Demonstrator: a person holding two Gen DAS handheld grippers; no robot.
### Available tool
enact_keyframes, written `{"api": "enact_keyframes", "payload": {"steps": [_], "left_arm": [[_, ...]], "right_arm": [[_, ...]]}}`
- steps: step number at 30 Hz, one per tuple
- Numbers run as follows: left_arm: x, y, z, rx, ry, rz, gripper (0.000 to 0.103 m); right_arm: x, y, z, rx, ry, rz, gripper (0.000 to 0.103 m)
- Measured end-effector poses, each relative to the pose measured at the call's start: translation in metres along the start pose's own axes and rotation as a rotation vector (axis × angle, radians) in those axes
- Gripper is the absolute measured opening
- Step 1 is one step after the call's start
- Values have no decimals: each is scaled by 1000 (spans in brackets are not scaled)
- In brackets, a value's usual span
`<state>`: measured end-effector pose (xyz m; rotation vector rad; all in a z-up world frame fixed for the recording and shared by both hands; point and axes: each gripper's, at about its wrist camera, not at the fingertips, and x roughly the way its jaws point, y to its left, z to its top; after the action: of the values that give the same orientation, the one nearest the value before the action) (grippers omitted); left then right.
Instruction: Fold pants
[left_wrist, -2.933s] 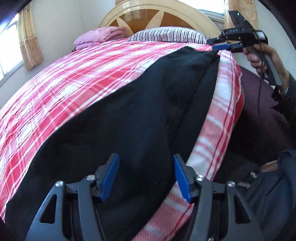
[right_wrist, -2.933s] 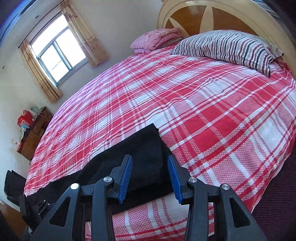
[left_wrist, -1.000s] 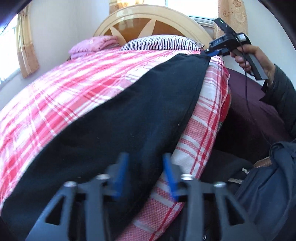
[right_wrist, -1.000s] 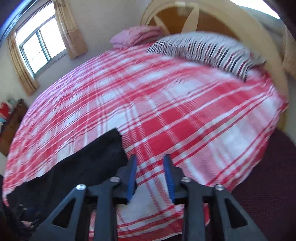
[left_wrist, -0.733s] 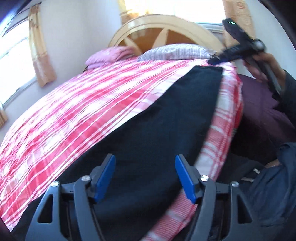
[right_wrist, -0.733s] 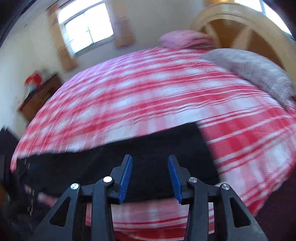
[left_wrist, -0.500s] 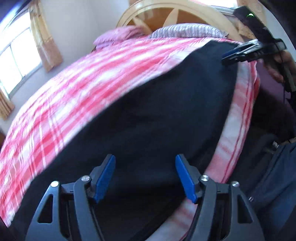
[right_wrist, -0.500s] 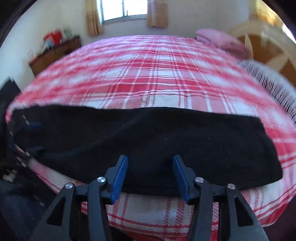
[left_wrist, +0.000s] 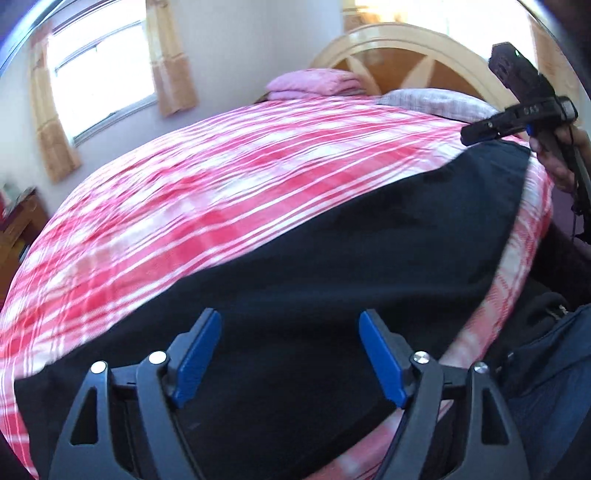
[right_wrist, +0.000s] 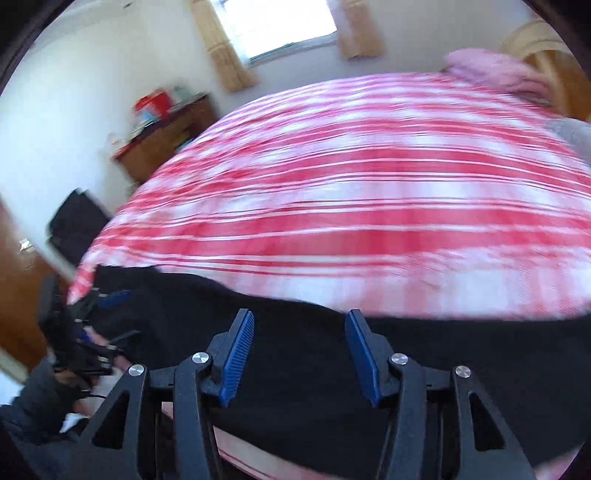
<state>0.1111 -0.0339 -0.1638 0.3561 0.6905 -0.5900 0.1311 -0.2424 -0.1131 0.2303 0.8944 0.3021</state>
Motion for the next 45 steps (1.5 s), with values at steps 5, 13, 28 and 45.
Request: {"api": "enact_keyframes", "payload": {"steps": [5, 13, 28, 45], "left_arm": [[13, 17, -23, -85, 61, -34, 80], [10, 14, -37, -73, 17, -38, 91], [2, 48, -42, -131, 33, -2, 92], [5, 46, -47, -112, 27, 1, 95]], "right_arm": [[72, 63, 44, -86, 115, 154, 54], [182, 147, 54, -144, 300, 333, 54], [198, 173, 28, -151, 466, 528, 55], [264, 152, 46, 246, 534, 608, 19]]}}
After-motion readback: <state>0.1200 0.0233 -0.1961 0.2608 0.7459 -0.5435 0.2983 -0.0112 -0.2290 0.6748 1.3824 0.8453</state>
